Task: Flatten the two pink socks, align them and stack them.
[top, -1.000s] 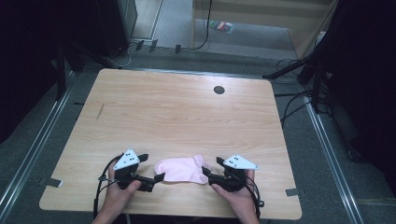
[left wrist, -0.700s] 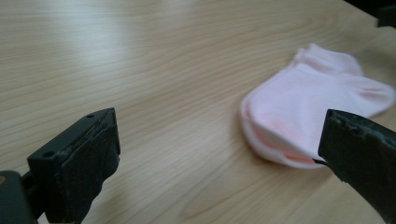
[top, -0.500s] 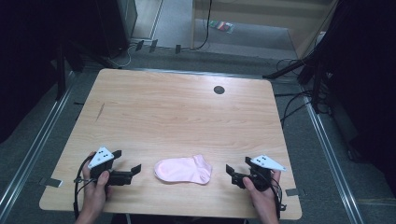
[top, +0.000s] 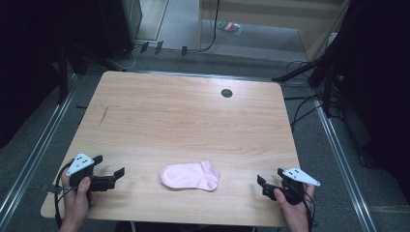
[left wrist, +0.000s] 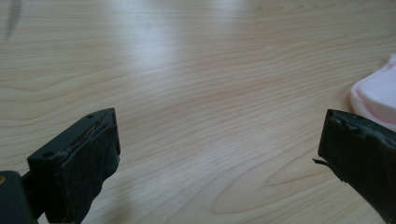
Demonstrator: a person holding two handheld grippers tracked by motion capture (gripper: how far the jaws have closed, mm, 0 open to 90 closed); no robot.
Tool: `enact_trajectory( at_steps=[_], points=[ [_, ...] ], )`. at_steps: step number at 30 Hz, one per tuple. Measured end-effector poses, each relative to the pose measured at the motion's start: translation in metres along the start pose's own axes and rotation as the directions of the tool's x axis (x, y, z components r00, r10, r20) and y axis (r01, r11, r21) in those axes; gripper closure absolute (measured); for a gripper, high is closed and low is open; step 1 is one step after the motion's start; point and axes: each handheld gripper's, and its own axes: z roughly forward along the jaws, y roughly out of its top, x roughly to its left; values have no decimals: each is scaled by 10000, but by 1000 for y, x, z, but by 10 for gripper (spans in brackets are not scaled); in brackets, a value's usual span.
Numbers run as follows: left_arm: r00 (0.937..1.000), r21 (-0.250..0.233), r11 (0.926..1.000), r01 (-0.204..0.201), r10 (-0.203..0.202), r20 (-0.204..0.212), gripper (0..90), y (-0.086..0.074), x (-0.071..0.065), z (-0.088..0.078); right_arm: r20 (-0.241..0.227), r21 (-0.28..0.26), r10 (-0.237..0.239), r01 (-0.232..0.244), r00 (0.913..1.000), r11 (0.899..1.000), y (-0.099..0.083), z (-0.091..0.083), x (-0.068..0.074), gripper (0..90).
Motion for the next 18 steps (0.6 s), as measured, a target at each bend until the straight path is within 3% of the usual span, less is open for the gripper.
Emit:
enact_trajectory(
  at_steps=[3,7,8,9,11,18],
  points=[
    [9999,-32,9999,-100,100,-99,0,-1,8,-4,351,82,-18,16,9994,10000,-5,-4,-10,127],
    [9975,29,9991,-425,426,-572,0,-2,18,-11,634,58,216,-220,9978,9997,-8,-10,-23,129],
    [9970,-99,9996,-265,257,-724,0,-3,25,-14,673,25,224,-226,9975,9997,-9,-11,-26,130],
    [9970,-99,9996,-265,257,-724,0,-3,25,-14,673,25,224,-226,9975,9997,-9,-11,-26,130],
    [9980,-328,9994,127,-147,-612,0,-4,31,-15,747,11,604,-607,9954,9982,-9,-12,-31,131],
    [9988,-160,9996,248,-254,-413,0,-5,32,-10,611,95,581,-588,9964,9982,-8,-10,-30,134]
  ],
)
